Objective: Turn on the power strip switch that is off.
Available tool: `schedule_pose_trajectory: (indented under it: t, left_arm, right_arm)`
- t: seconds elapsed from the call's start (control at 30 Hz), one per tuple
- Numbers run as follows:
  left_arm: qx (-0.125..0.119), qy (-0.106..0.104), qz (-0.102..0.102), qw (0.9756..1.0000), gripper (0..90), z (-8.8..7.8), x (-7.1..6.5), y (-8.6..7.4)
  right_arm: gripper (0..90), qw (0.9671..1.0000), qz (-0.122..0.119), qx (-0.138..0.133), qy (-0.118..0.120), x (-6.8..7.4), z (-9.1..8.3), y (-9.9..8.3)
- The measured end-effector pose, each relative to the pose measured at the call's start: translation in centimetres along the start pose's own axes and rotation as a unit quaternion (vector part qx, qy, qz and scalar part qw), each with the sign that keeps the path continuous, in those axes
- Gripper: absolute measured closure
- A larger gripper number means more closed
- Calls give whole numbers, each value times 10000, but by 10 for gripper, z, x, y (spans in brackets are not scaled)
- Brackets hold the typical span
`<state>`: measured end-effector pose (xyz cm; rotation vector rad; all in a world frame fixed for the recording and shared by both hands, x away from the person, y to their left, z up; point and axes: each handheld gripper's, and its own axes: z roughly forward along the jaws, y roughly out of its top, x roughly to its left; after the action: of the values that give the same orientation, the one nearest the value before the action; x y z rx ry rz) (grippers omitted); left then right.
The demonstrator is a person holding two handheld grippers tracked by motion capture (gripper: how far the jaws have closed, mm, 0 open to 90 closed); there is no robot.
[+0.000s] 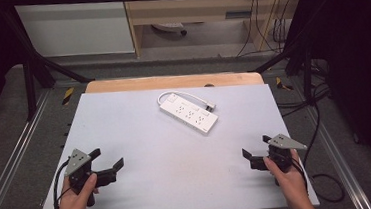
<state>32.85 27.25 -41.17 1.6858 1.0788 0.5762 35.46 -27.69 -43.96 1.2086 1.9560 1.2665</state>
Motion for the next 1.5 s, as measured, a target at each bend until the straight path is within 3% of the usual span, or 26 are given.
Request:
schedule_pose_trajectory:
  t: [0.4, 0.63, 0.9, 1.07, 1.3, 1.5]
  left_arm:
    - [74, -16, 45, 10000, 62, 2, -1, -1]
    - [93, 25, 52, 9999, 62, 2, 0, -2]
    - [154, -14, 118, 9998, 59, 2, 1, -3]
    - [226, -38, 93, 9997, 60, 3, 0, -4]
    - [275, -90, 120, 9995, 59, 6, -1, -5]
    - [291, -92, 116, 9995, 59, 6, -2, -5]
  right_arm:
    - [41, 10000, 54, -47, 15, 2, -2, 4]
    - [30, 9998, 36, -107, 156, 10, -4, 10]
    - [28, 9992, 225, -156, 278, 15, -5, 16]
    - [30, 9991, 239, -169, 290, 16, -4, 32]
    - [25, 9993, 84, -194, 317, 15, 3, 49]
    - [27, 9988, -115, -248, 398, 24, 15, 74]
